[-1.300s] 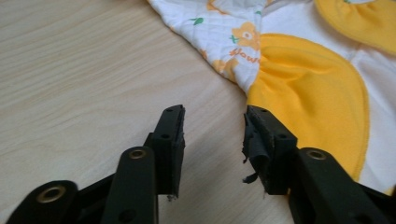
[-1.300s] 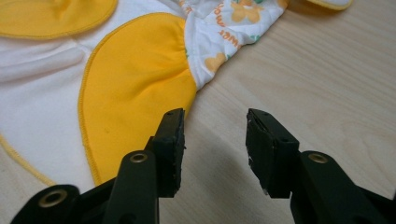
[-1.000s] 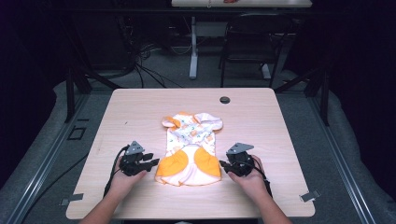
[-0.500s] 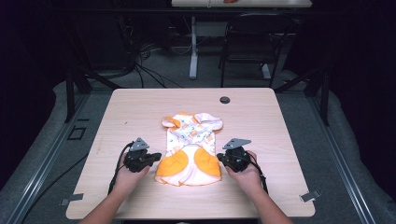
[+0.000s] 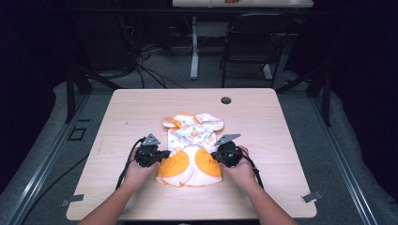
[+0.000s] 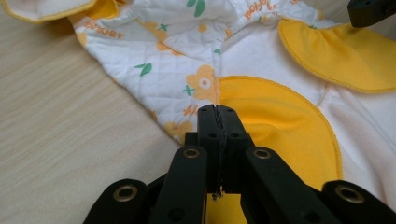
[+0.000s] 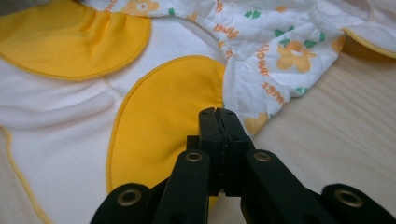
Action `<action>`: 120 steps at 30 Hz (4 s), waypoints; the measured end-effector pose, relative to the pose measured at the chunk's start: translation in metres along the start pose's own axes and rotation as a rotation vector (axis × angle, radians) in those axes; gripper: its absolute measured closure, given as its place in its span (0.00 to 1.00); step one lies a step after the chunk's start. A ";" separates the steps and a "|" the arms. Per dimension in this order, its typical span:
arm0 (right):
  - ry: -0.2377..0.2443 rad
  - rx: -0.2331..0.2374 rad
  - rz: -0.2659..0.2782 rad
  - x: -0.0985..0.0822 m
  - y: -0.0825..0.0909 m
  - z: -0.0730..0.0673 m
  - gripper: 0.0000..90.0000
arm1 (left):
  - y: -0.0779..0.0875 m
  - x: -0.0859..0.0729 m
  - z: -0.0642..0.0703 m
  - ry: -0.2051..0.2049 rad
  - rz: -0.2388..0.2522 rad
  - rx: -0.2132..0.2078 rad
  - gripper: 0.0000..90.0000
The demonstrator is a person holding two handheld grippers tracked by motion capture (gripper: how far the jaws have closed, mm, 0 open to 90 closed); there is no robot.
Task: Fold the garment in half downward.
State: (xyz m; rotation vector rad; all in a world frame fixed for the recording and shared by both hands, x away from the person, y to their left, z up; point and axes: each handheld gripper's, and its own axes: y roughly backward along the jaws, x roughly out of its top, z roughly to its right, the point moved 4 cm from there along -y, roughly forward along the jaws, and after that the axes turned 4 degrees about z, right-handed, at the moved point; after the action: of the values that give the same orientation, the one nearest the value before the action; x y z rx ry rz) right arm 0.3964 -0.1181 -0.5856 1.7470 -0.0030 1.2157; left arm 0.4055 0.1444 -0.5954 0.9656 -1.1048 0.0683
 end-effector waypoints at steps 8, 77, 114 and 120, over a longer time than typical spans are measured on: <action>0.002 0.007 -0.023 0.000 -0.011 0.000 1.00 | -0.009 -0.001 0.002 0.015 -0.009 -0.020 1.00; 0.092 0.107 -0.036 0.019 0.027 -0.019 1.00 | 0.026 0.031 0.018 -0.058 0.004 -0.094 0.99; 0.077 0.134 -0.169 0.012 -0.024 0.004 0.99 | -0.025 0.015 0.009 -0.053 -0.102 -0.091 0.99; 0.071 0.120 -0.120 0.028 -0.015 0.010 0.98 | -0.018 0.032 0.006 -0.049 -0.070 -0.109 0.98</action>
State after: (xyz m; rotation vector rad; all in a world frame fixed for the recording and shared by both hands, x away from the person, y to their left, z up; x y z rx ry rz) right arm 0.4246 -0.1041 -0.5761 1.7797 0.2180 1.2102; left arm 0.4254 0.1167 -0.5813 0.9112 -1.1070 -0.0719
